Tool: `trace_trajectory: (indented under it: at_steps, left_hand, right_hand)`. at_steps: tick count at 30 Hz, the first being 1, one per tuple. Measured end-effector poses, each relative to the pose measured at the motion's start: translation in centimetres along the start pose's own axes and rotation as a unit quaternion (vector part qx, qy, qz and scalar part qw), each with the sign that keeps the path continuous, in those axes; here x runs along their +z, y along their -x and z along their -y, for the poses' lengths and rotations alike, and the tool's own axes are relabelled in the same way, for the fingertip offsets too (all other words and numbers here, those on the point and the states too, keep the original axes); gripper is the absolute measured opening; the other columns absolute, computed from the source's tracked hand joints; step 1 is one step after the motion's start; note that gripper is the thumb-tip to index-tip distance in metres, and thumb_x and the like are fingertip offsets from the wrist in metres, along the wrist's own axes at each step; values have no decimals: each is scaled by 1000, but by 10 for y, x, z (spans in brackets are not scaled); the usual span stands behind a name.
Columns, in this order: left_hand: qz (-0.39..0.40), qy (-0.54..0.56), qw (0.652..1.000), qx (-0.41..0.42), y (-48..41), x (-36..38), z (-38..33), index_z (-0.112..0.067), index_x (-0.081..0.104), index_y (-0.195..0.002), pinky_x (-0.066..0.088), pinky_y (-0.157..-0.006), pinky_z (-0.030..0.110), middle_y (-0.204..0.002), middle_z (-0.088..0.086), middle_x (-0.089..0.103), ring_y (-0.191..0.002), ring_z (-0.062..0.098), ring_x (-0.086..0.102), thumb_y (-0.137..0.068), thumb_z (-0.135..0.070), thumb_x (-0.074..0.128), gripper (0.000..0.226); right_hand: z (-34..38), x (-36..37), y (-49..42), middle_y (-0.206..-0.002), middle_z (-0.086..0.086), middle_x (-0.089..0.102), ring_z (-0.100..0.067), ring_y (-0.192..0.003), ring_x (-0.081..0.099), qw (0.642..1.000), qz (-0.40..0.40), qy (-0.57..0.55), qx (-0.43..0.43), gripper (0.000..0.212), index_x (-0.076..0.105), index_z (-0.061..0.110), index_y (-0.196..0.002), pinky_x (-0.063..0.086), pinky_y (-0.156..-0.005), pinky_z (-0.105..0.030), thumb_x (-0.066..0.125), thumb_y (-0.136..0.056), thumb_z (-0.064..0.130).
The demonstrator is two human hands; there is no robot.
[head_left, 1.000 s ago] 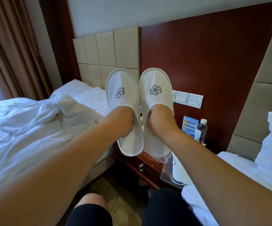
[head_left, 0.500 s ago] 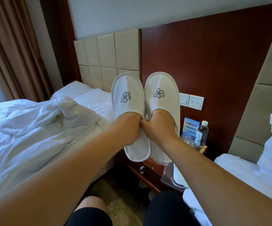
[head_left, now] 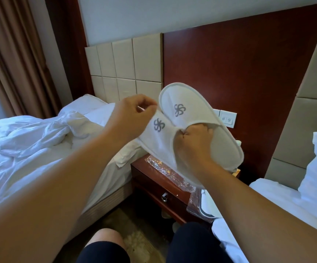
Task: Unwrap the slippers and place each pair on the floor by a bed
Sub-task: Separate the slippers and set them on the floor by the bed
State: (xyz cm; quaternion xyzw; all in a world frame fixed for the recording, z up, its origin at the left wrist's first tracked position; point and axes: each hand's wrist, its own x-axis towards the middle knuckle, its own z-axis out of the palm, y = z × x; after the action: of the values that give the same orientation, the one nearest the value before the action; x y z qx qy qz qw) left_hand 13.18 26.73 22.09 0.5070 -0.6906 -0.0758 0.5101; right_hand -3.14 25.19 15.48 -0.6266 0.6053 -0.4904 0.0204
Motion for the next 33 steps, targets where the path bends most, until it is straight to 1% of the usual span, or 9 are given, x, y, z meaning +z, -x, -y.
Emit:
trace_trajectory:
  at_steps: [2,4,6,11,17,21,25,27,33]
  left_hand:
    - [-39,-55,997,-36,-6,-2,17,-37,65,-104,48,-69,19,-100,-16,66,-85,-2,59,-90,-43,58,17]
    - [-13,-83,991,-105,-9,0,34,-32,59,-122,46,-80,28,-114,-12,59,-97,8,56,-91,-53,52,38]
    - [19,-83,983,-164,-9,5,44,-31,57,-125,42,-74,26,-105,-16,59,-92,9,56,-92,-60,44,46]
    - [5,-2,981,-192,-4,10,58,-31,63,-86,39,-60,27,-76,-11,71,-78,11,63,-95,-62,27,49]
    - [3,11,974,-226,-4,10,61,-22,64,-79,43,-62,31,-75,0,70,-74,19,65,-96,-64,16,66]
    - [7,19,962,-273,-7,11,57,-17,65,-59,36,-56,28,-53,-3,65,-68,18,64,-89,-74,10,85]
    - [4,9,964,-264,-8,15,57,-14,66,-64,34,-56,28,-65,3,67,-70,19,63,-89,-75,7,89]
    - [3,5,965,-262,-8,16,60,-13,67,-68,34,-56,28,-68,4,67,-71,19,63,-89,-75,8,88]
    - [9,8,955,-295,-7,14,72,-14,64,-61,38,-56,29,-47,-2,65,-65,22,66,-86,-78,6,90]
  right_hand:
    - [2,-2,3,-58,-3,43,-30,-78,47,999,-15,-24,-41,29,39,18,-49,29,-84,-41,46,-76,24]
    - [3,-4,7,-60,1,42,-27,-75,44,995,-21,-42,-83,33,39,22,-52,26,-76,-38,57,-79,17]
    - [4,-5,8,-64,1,47,-25,-73,43,992,-15,-57,-114,31,47,23,-59,23,-73,-35,69,-79,13]
    - [9,-3,8,-79,-10,65,-32,-85,54,987,-4,-43,-157,9,71,9,-80,26,-79,-36,68,-77,1]
    - [10,-5,5,-92,-7,70,-26,-90,56,984,6,-47,-173,22,75,8,-100,30,-84,-36,65,-81,4]
    - [11,-7,4,-92,-5,74,-27,-87,61,979,7,-53,-196,25,77,13,-100,36,-84,-38,66,-80,5]
    - [12,-8,6,-83,-7,76,-31,-78,62,975,-5,-35,-218,31,80,12,-92,42,-78,-42,55,-73,10]
    - [12,-6,5,-87,-7,76,-30,-80,62,978,0,-50,-202,27,80,12,-95,40,-80,-40,60,-78,9]
    - [19,-4,2,-99,-6,75,-29,-86,65,978,46,-123,-159,26,77,7,-101,44,-88,-44,65,-79,-1]
